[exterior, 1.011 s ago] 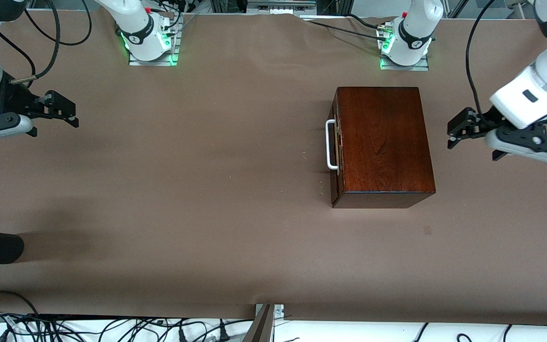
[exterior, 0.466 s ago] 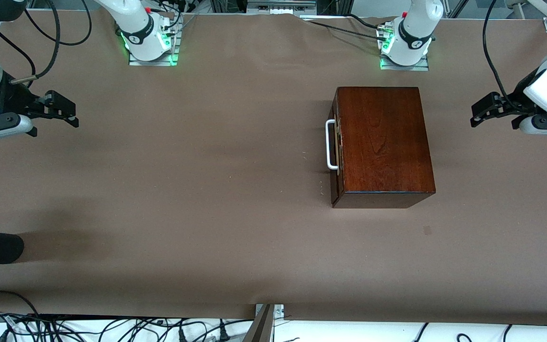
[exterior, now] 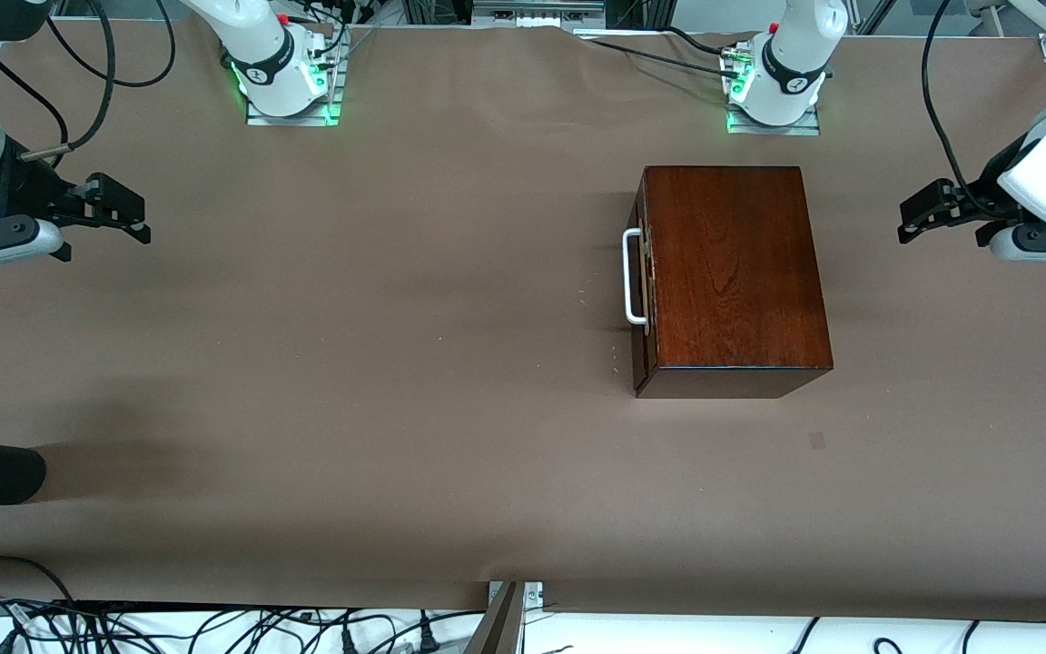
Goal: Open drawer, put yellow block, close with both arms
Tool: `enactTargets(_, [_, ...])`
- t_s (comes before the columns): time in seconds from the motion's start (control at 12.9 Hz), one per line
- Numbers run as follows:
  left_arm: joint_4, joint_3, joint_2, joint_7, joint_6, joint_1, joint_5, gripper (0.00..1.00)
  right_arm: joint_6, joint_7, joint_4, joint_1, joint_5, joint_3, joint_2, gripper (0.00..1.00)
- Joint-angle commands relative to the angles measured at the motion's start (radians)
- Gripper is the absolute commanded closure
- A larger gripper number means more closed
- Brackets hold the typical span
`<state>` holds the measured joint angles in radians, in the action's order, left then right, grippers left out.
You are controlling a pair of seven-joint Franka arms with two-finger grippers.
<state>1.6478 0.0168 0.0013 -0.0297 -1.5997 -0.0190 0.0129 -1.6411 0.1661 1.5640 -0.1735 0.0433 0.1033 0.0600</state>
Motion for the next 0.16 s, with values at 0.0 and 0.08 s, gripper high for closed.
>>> enactTargets(0.0, [0.000, 0.015, -0.004, -0.004, 0.004, 0.016, 0.009, 0.00, 0.017, -0.013, 0.001, 0.008, -0.003, -0.010, -0.011, 0.00])
enactTargets(0.08, [0.001, 0.015, -0.004, -0.006, 0.004, 0.016, 0.009, 0.00, 0.017, -0.013, 0.002, 0.008, -0.002, -0.008, -0.011, 0.00])
